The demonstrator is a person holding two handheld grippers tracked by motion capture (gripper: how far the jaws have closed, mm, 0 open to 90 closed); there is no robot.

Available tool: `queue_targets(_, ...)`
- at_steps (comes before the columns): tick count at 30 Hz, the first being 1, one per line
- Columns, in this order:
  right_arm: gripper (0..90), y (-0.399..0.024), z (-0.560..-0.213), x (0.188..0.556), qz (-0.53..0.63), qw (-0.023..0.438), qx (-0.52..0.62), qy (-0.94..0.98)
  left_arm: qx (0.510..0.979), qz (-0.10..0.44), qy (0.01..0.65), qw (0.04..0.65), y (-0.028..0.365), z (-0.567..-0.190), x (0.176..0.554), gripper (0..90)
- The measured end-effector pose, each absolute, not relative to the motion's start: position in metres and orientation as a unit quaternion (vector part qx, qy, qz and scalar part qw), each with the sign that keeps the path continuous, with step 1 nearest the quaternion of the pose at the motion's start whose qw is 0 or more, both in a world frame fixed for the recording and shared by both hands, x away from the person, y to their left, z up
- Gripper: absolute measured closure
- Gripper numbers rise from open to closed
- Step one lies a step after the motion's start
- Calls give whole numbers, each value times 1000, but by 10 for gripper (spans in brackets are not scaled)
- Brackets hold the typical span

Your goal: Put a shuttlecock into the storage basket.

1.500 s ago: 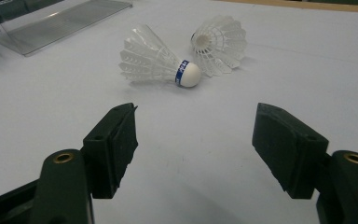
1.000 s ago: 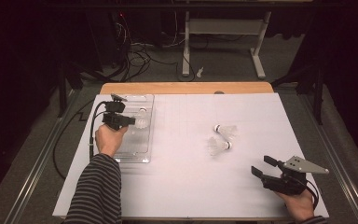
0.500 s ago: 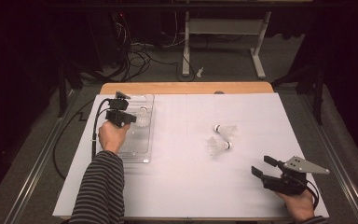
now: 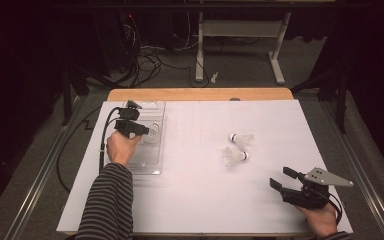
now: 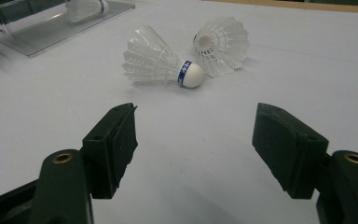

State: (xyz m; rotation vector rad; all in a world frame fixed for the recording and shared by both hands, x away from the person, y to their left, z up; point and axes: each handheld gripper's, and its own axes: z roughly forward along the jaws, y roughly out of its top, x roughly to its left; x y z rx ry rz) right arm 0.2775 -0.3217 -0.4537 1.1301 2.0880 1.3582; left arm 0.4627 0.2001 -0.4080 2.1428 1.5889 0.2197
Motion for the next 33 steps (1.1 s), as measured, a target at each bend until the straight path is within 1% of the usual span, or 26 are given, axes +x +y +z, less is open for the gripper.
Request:
queue_targets(1,311,-322,-454,277,486,202,405,748,780,77,577,228,201,-407,462,623)
queue_targets(3,312,-321,-454,277,483,204,403,751,764,84,592,242,197,-407,459,579)
queue_targets(6,312,-321,-454,277,483,204,402,751,761,84,595,245,196,-407,458,555)
queue_targets(7,311,-321,-454,277,483,205,402,750,762,84,594,243,196,-406,457,530)
queue_targets(9,311,-321,-454,277,483,204,403,750,762,84,594,244,195,-406,457,521)
queue_targets(14,311,-321,-453,276,484,205,406,748,768,92,587,240,193,-400,450,449)
queue_targets(15,312,-321,-453,276,484,206,405,748,785,84,571,224,195,-396,449,446)
queue_targets(17,312,-322,-453,276,484,206,405,748,786,86,568,227,195,-393,446,440)
queue_targets(23,312,-321,-453,276,484,205,405,748,781,89,568,243,195,-388,441,422)
queue_targets(25,312,-322,-453,276,484,206,404,748,776,93,567,259,196,-386,437,418)
queue_targets(33,312,-321,-453,276,484,206,405,748,773,101,564,271,198,-385,427,418)
